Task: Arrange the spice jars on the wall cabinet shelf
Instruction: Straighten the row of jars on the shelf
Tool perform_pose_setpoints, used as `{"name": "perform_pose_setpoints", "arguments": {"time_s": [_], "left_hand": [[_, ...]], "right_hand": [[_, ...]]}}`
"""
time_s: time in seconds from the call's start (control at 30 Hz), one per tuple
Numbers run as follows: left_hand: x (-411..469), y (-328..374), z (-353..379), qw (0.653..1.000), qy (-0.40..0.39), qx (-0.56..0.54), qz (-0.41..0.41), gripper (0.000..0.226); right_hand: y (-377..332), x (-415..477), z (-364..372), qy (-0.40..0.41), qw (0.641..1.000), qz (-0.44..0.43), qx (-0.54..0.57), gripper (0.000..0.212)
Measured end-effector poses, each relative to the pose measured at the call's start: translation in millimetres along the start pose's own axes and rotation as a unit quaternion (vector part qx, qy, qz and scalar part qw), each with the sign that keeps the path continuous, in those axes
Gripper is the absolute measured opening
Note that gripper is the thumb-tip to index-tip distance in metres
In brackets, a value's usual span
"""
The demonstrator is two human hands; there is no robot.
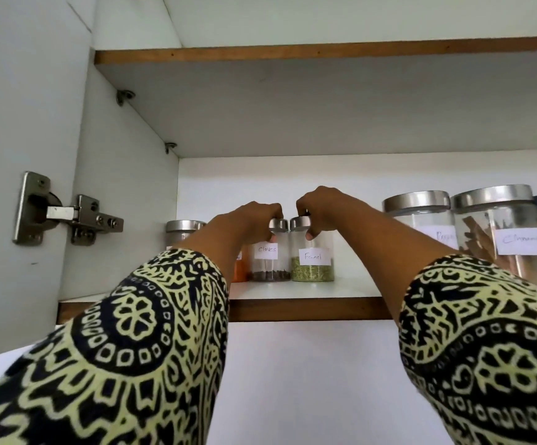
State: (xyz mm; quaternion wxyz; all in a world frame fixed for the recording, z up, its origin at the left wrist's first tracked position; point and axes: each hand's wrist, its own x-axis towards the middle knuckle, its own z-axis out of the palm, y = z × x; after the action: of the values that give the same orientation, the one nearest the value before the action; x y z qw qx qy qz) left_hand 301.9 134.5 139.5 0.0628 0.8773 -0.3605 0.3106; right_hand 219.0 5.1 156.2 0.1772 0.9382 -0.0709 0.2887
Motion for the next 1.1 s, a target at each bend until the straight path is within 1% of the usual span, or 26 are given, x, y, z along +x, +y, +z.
{"name": "perform_pose_setpoints", "arguments": {"time_s": [0.37, 0.47, 0.5, 0.57, 0.63, 0.7, 0.77, 0.9, 1.1], "left_hand": [[5.4, -8.1, 7.0, 0.998, 0.030, -0.047, 0.023, 0.044], [3.3, -6.3, 9.4, 0.999, 0.018, -0.047, 0.014, 0.047], [1.5, -5.1, 9.4, 0.999, 0.006, -0.038, 0.009, 0.051], [-4.1, -1.1, 8.1, 1.000, -0.014, 0.001, 0.008, 0.069], [-13.7, 9.0, 1.3, 1.000, 0.000, 0.027, 0.013, 0.079], [-21.7, 22.4, -9.0, 0.999, 0.029, 0.025, 0.022, 0.077], [-31.0, 39.5, -23.6, 0.998, 0.042, 0.023, 0.037, 0.073], [-47.6, 78.5, -50.7, 0.997, 0.054, -0.011, 0.055, 0.065], [-54.7, 144.0, -87.9, 0.994, 0.034, -0.002, 0.100, 0.052]], "right_hand": [[6.2, 10.9, 10.7, 0.000, 1.000, 0.007, 0.025, 0.053], [3.6, 7.1, 10.4, -0.007, 1.000, 0.018, 0.024, 0.056], [1.4, 5.5, 10.9, -0.010, 1.000, 0.023, 0.016, 0.057], [-4.4, 2.0, 11.8, -0.017, 0.999, 0.031, 0.000, 0.054], [-8.4, -5.8, 8.3, -0.024, 0.999, 0.044, 0.005, 0.052], [-11.2, -17.5, -2.1, -0.023, 0.998, 0.051, 0.017, 0.052], [-9.3, -33.6, -19.6, -0.004, 0.999, 0.045, 0.021, 0.049], [10.0, -78.5, -56.7, 0.033, 0.999, 0.038, -0.018, 0.043], [69.2, -142.1, -104.2, 0.017, 0.996, 0.030, -0.085, 0.047]]}}
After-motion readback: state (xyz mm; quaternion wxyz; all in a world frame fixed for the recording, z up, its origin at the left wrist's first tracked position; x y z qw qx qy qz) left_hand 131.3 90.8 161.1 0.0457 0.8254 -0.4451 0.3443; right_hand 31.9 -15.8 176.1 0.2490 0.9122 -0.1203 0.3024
